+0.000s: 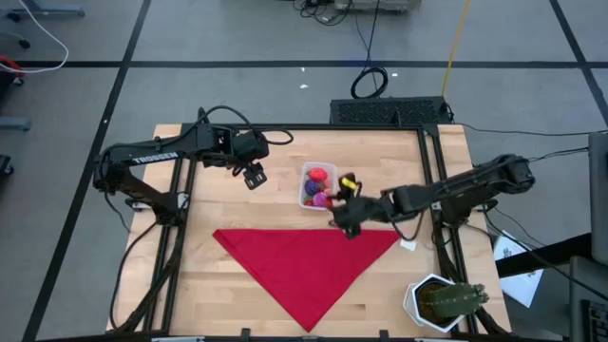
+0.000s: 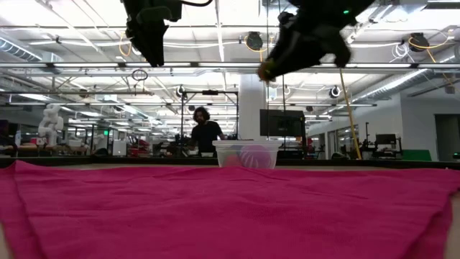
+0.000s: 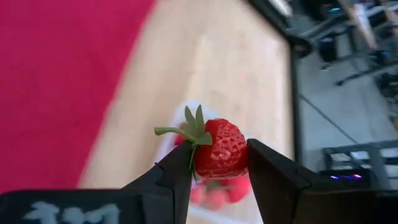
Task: Pick and placing Produce into tupperware
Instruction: Put the red strawberry into the transparent bin
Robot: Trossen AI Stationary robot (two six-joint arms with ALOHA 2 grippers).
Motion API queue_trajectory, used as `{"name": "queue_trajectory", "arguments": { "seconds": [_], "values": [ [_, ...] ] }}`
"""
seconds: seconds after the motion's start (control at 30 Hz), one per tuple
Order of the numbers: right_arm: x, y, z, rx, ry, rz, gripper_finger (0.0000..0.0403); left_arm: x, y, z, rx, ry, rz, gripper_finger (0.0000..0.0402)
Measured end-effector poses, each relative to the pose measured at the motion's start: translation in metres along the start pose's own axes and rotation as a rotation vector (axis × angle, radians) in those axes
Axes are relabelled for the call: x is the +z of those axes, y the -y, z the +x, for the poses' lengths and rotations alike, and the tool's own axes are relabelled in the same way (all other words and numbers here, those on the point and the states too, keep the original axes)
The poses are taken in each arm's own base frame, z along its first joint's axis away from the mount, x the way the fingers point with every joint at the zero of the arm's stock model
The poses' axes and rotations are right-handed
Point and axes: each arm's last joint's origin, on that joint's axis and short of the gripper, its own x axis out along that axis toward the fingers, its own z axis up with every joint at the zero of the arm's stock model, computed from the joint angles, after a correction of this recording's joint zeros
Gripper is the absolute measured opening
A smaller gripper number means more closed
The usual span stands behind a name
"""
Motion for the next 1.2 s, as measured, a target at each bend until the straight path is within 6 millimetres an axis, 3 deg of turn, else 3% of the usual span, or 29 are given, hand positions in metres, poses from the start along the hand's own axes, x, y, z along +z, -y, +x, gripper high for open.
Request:
{"name": "queue_trajectory", "arguments": {
  "seconds": [0.2, 0.37, 1.2],
  "values": [
    [-0.004, 0.035, 0.015, -0.128, 0.044, 0.102, 0.0127, 0.0, 0.0, 0.0, 0.0, 0.0, 0.011, 0.0266],
    [-0.013, 0.05, 0.02, -0.165, 0.022, 0.149, 0.0129, 0.0, 0.0, 0.0, 0.0, 0.0, 0.029, 0.0267],
    [-0.016, 0.055, 0.023, -0.171, 0.006, 0.135, 0.015, 0.0, 0.0, 0.0, 0.0, 0.004, 0.031, 0.0267]
  ]
}}
